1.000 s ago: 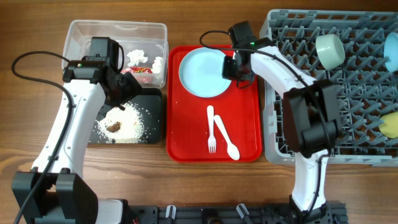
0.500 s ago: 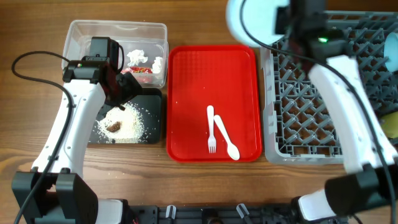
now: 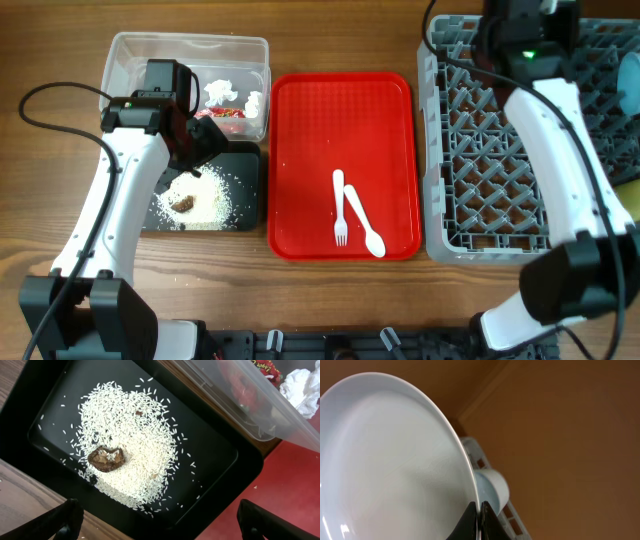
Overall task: Sort waste into correct bins and load items into the dishwasher rack
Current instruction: 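Lift the light-blue plate with the right gripper into the dish rack, then move the right gripper to the white spoon and grasp it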
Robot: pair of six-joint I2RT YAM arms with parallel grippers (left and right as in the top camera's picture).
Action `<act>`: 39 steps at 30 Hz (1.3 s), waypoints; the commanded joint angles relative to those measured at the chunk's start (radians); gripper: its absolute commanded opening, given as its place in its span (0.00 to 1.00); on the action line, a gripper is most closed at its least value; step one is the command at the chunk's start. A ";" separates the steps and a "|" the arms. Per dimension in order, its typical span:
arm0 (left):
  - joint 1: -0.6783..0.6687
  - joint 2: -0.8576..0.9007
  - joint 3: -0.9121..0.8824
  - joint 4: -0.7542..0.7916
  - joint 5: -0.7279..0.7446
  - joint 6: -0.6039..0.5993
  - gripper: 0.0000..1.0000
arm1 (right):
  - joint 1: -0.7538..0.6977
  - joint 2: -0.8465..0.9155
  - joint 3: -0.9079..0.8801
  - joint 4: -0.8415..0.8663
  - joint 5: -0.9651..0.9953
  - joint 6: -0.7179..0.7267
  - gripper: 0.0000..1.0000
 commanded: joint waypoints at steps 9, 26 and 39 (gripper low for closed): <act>0.006 -0.011 0.000 0.006 -0.010 -0.017 1.00 | 0.013 0.172 -0.024 -0.128 -0.062 0.129 0.04; 0.006 -0.011 0.000 0.010 -0.010 -0.017 1.00 | 0.014 -0.064 -0.024 -0.274 -0.361 0.241 0.69; 0.006 -0.011 0.000 0.010 -0.010 -0.017 1.00 | 0.085 -0.148 -0.034 -0.703 -1.294 0.238 0.76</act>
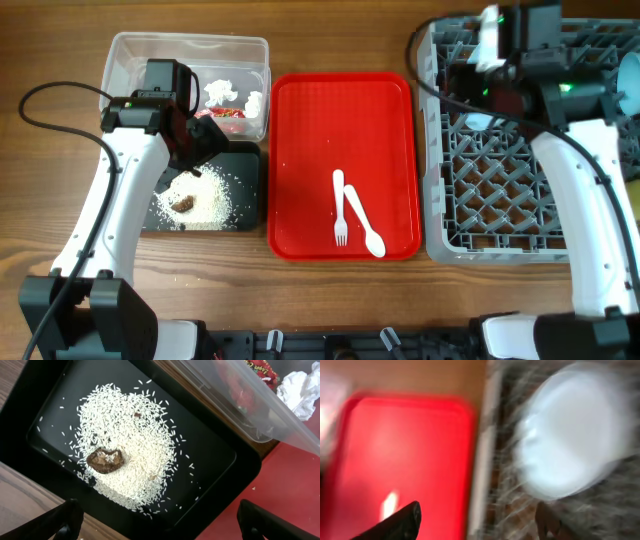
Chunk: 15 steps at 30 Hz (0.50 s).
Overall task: Sort waste into correct bins and load items into the dishwasher rack
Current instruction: 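Move the right gripper to the white spoon and grasp it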
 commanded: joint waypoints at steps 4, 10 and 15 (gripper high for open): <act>0.006 -0.011 0.000 0.003 -0.010 -0.017 1.00 | 0.139 0.071 -0.087 -0.108 -0.208 -0.014 0.77; 0.006 -0.011 0.000 0.003 -0.010 -0.017 1.00 | 0.264 0.071 -0.299 0.010 -0.173 0.069 0.80; 0.006 -0.011 0.000 0.003 -0.010 -0.017 1.00 | 0.359 0.071 -0.473 0.173 -0.134 0.086 0.79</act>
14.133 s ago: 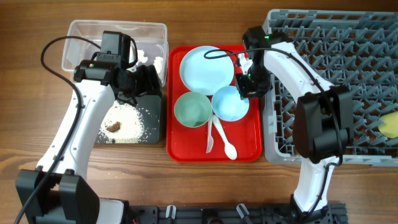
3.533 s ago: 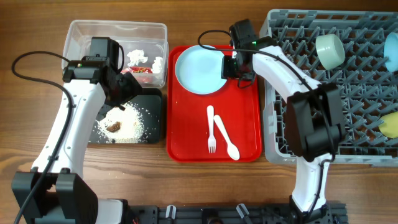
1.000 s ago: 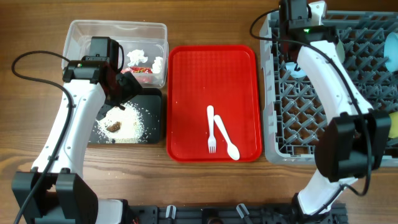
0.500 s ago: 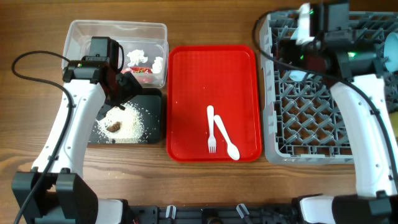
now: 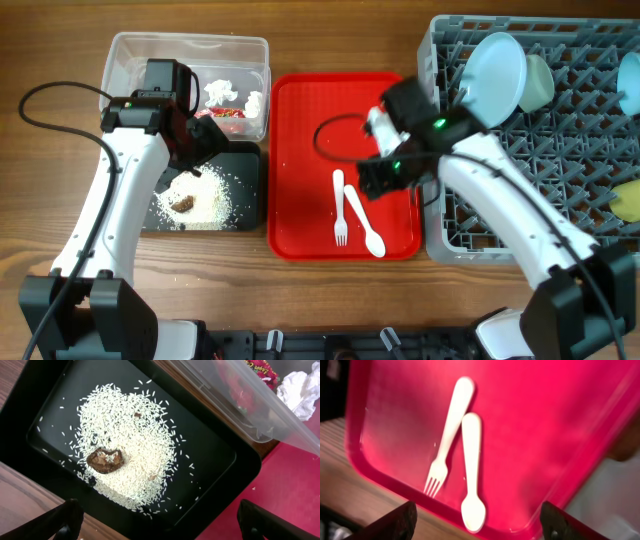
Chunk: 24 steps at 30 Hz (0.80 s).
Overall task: Sort waste into correct bins and load items into the dishwasher rack
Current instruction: 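Move the right gripper to the white spoon and grasp it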
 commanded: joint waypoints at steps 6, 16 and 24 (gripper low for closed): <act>0.006 -0.011 0.000 0.002 -0.010 -0.017 1.00 | 0.116 0.012 -0.254 0.237 0.081 0.097 0.75; 0.006 -0.011 0.000 0.002 -0.009 -0.017 1.00 | 0.116 0.016 -0.383 0.350 0.082 0.149 0.70; 0.006 -0.011 0.000 0.002 -0.009 -0.017 1.00 | 0.116 0.093 -0.383 0.352 0.082 0.150 0.69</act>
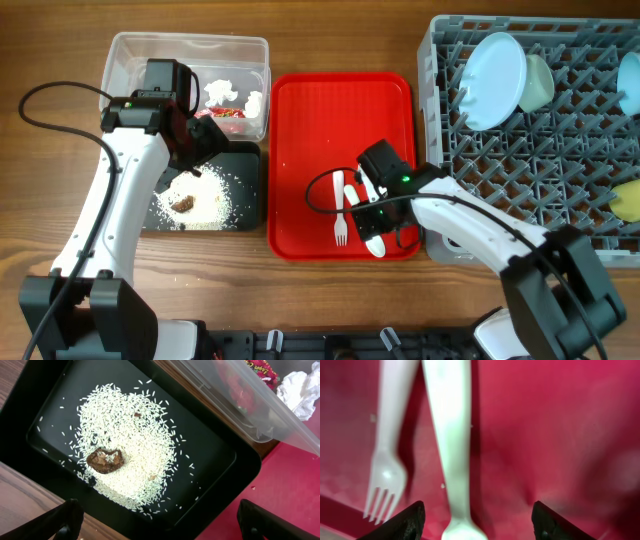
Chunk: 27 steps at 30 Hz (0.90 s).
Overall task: Sort waste into correct bins and load items into the dishwasher rack
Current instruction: 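Move the right gripper to the white spoon and grasp it, then carry the white spoon with the right gripper into the dish rack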
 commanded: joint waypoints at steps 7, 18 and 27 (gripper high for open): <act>0.006 -0.011 0.000 0.002 -0.009 -0.017 1.00 | 0.002 0.130 -0.007 0.010 0.085 0.131 0.46; 0.006 -0.011 0.000 0.000 -0.009 -0.017 1.00 | 0.002 0.130 -0.006 0.010 0.088 0.172 0.17; 0.006 -0.011 0.000 -0.002 -0.009 -0.017 1.00 | 0.002 0.130 -0.006 -0.003 0.088 0.172 0.10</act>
